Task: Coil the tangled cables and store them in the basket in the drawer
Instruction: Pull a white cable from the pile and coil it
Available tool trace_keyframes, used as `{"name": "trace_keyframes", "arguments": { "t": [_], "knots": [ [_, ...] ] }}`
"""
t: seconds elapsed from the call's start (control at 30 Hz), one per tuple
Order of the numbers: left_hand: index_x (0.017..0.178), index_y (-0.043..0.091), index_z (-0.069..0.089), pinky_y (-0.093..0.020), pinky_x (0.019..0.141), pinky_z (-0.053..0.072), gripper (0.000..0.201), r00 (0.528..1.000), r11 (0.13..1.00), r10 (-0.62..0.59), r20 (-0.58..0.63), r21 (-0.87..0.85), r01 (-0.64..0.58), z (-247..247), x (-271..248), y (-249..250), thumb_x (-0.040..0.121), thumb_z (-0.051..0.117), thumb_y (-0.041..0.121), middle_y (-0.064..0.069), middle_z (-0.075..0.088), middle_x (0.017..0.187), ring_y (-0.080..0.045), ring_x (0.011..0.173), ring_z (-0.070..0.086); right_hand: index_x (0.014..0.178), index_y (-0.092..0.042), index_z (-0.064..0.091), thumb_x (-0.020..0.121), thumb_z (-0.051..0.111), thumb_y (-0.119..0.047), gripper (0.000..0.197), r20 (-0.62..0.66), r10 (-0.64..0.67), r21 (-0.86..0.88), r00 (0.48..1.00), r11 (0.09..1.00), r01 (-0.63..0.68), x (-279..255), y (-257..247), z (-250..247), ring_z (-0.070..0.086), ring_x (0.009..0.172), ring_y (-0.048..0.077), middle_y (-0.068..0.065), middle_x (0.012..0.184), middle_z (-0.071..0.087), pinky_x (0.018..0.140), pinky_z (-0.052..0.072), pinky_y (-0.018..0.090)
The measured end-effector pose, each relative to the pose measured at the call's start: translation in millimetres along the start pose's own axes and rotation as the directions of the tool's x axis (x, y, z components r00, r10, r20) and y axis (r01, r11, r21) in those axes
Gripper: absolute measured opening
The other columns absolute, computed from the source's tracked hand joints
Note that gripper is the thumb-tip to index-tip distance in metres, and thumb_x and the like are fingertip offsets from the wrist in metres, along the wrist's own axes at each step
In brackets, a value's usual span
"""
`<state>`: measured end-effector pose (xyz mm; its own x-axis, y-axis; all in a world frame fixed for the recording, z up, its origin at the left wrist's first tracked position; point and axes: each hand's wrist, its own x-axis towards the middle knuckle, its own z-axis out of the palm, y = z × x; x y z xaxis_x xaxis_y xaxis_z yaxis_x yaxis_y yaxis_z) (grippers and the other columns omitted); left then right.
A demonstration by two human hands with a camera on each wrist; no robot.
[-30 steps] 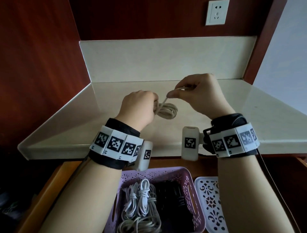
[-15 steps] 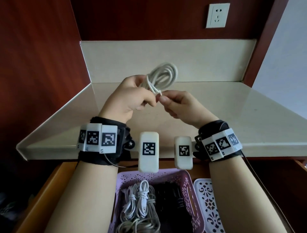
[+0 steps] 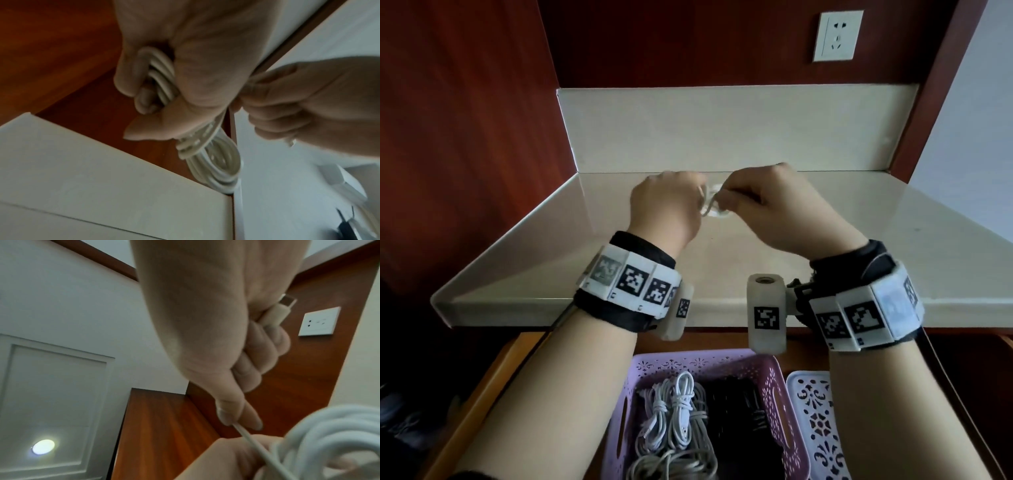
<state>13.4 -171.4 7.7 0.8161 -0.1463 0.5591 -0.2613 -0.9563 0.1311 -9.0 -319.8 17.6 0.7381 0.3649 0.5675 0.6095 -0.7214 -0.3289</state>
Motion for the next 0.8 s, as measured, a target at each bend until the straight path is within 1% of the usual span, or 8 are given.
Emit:
{"name": "trace_keyframes", "arguments": {
  "t": [0.17,0.23,0.3,0.43,0.53,0.63,0.73,0.8],
  "knots": [
    [0.105,0.032,0.066,-0.027,0.065,0.036,0.048,0.947,0.985,0.158,0.279,-0.118,-0.129,-0.9,6.8,3.3,0.079,0.047,-0.004,0.003,0.057,0.091,-0.025,0.089,0.056,0.075,-0.022,0.071,0.085,0.066,-0.022,0.011,-0.181,0.124,0.263,0.976,0.962,-0.073,0.7,29.4,2.6,0.06,0.068,0.017,-0.008,0.072,0.068,0.066,0.048,0.035],
    [0.105,0.04,0.065,-0.025,0.059,0.037,0.061,0.903,0.949,0.221,0.37,-0.296,-0.111,-1.0,8.2,0.1,0.074,0.047,-0.009,0.008,0.06,0.084,-0.019,0.08,0.055,0.074,-0.022,0.071,0.081,0.072,-0.015,0.01,-0.198,0.168,0.423,0.966,0.903,-0.071,-0.5,38.6,1.5,0.064,0.071,0.008,-0.012,0.072,0.07,0.068,0.051,0.027],
    [0.096,0.038,0.062,-0.024,0.056,0.037,0.059,0.87,0.866,0.298,0.393,-0.496,-0.072,-0.5,5.8,-2.9,0.071,0.052,-0.014,0.008,0.059,0.072,-0.015,0.068,0.053,0.075,-0.02,0.071,0.079,0.072,-0.009,0.012,-0.173,0.186,0.543,0.967,0.837,-0.063,-2.7,46.6,3.4,0.063,0.068,-0.002,-0.016,0.067,0.07,0.067,0.048,0.015],
    [0.107,0.008,0.065,-0.021,0.063,0.041,0.047,0.864,0.584,0.377,0.333,-0.81,0.058,0.5,-3.4,-6.5,0.069,0.068,-0.019,-0.005,0.064,0.085,-0.011,0.073,0.053,0.07,-0.022,0.074,0.081,0.066,-0.013,0.016,-0.126,0.193,0.726,0.973,0.686,-0.043,-5.0,56.9,12.6,0.061,0.063,0.005,-0.007,0.067,0.069,0.062,0.046,0.019],
    [0.102,0.006,0.06,-0.017,0.043,0.035,0.04,0.883,0.237,0.401,0.243,-0.959,0.156,1.7,-8.7,-8.5,0.068,0.081,0.009,0.001,0.057,0.075,-0.005,0.052,0.041,0.068,-0.019,0.067,0.088,0.061,-0.006,0.024,-0.149,0.149,0.666,0.977,0.746,-0.012,-3.4,50.2,12.6,0.04,0.05,-0.002,-0.016,0.05,0.052,0.053,0.033,0.011],
    [0.105,0.004,0.047,-0.013,0.035,0.026,0.068,0.913,-0.082,0.376,0.16,-0.975,0.204,6.6,-4.4,-12.1,0.061,0.085,0.04,-0.003,0.051,0.067,-0.001,0.043,0.032,0.072,-0.026,0.067,0.093,0.059,-0.018,0.024,-0.148,0.089,0.525,0.985,0.851,0.002,-1.5,31.6,7.7,0.03,0.044,0.003,-0.016,0.043,0.039,0.048,0.026,0.012],
    [0.099,0.011,0.046,-0.013,0.035,0.026,0.069,0.965,-0.202,0.216,0.148,-0.96,0.192,9.1,-3.1,-11.1,0.056,0.085,0.049,0.007,0.044,0.058,-0.004,0.045,0.032,0.066,-0.008,0.063,0.093,0.059,-0.023,0.031,-0.207,0.019,0.267,0.978,0.963,0.038,-0.1,14.1,2.4,0.031,0.045,0.01,-0.008,0.044,0.037,0.046,0.026,0.021],
    [0.096,0.014,0.051,-0.014,0.037,0.026,0.069,0.979,-0.236,0.122,0.162,-0.954,0.187,13.1,-4.2,-10.6,0.052,0.086,0.053,0.004,0.048,0.061,-0.006,0.048,0.038,0.052,-0.013,0.04,0.093,0.055,-0.023,0.045,-0.251,-0.092,0.038,0.964,0.994,0.105,0.4,2.4,0.3,0.026,0.045,0.013,-0.004,0.045,0.027,0.046,0.024,0.031]
  ]
}}
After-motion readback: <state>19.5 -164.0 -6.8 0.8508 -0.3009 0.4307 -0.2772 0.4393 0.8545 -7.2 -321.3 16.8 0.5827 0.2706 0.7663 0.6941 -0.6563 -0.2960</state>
